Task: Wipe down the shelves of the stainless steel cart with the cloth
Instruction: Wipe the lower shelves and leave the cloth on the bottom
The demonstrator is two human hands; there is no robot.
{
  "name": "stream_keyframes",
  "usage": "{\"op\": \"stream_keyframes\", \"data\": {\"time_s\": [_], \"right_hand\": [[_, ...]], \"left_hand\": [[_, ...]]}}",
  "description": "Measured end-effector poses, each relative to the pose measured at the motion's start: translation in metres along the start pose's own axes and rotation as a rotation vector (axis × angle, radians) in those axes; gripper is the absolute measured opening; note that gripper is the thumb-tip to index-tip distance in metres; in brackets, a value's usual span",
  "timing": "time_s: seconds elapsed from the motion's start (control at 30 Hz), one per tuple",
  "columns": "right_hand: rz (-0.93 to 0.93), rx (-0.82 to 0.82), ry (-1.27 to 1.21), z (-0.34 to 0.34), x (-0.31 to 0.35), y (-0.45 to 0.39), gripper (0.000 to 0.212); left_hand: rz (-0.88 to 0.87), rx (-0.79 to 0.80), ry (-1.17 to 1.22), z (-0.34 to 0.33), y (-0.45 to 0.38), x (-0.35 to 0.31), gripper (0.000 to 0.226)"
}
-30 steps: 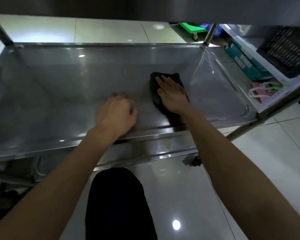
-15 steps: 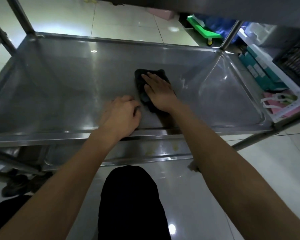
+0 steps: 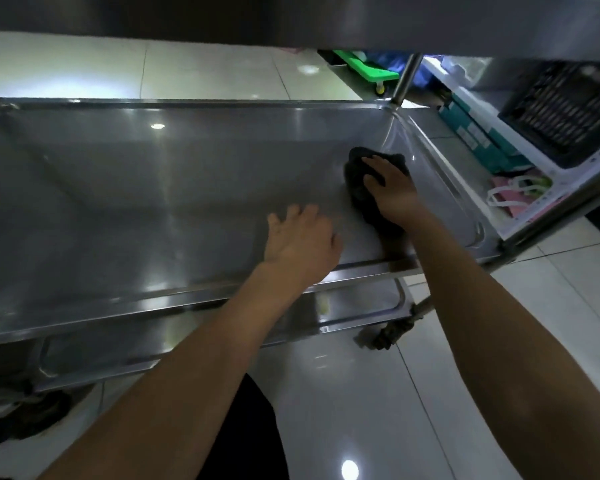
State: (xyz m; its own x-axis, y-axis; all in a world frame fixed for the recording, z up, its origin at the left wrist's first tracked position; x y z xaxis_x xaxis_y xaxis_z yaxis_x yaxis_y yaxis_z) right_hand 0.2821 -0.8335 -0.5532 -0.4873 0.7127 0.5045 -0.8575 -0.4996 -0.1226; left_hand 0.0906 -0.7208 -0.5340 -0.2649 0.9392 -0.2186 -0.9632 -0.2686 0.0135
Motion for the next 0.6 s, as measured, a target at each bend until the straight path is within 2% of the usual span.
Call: {"op": "stream_keyframes", "data": {"time_s": [0.17,0.33,0.6], "right_hand": [[-0.087,-0.073,0.052,0.027,-0.046,-0.011,0.043],[-0.173,-0.149,0.100,0.050,-0.068,-0.026,0.042],[-0.118,-0.032,0.095,0.030,-0.044,-0.035,0.045]], "left_hand": [[0.061,-0.044,0.016,-0.003,-0.008,-0.006,0.034],[0.022,-0.049,0.024,-0.010,-0.010,-0.002,0.033],[-0.034,-0.048,0.057,-0.010,-0.010,0.006,0.033]]}}
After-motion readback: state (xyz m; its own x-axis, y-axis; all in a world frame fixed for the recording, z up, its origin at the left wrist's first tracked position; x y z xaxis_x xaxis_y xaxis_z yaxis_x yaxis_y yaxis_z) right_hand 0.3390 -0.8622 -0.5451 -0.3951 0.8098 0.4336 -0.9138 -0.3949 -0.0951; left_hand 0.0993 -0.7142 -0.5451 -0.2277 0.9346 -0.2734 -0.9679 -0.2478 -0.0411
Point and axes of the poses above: each hand's wrist, its own y-axis away from the middle knuckle, its own z-axis out of the back of the hand, x = y × z, the point moved 4 cm from there along -y, towards the middle knuckle, and after that the axes turned 1 degree about z, right-handed, at the moved point
